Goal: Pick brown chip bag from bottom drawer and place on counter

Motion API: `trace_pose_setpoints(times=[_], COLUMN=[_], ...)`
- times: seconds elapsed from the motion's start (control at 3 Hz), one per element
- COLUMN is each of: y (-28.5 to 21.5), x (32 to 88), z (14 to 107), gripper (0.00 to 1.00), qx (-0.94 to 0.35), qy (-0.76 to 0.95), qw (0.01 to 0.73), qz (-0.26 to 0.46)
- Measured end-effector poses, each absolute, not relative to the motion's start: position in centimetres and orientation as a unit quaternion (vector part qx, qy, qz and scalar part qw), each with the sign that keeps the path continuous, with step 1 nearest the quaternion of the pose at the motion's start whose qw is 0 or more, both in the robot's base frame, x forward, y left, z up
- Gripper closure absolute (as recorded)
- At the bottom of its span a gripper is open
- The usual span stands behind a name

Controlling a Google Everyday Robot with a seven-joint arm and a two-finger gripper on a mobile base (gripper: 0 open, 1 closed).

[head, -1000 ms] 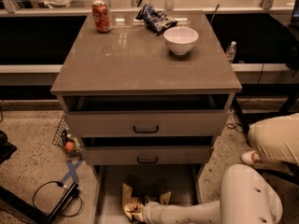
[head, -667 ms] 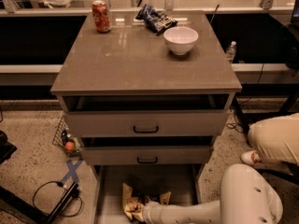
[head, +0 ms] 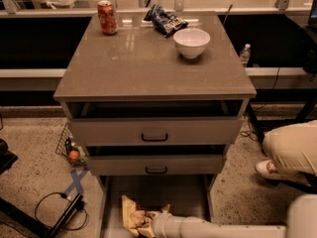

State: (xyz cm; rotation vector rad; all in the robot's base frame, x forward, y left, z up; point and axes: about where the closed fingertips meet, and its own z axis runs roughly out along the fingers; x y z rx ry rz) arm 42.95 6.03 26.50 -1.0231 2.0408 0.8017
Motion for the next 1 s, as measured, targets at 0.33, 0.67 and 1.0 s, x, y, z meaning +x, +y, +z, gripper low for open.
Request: trace_pose_setpoints(times=[0.33, 0.67, 1.0], y=[4.6, 0.3, 0.4], x=[41.1, 40.2, 40.3], z=[34.3, 41.2, 41.4], gripper=[1.00, 1.00, 1.00], qx=[-0.401, -0.375, -0.375], qy=[0.769, 0.769, 0.769], qw=[0.369, 0.393, 0.393], qz=[0.335, 0.336, 0.337])
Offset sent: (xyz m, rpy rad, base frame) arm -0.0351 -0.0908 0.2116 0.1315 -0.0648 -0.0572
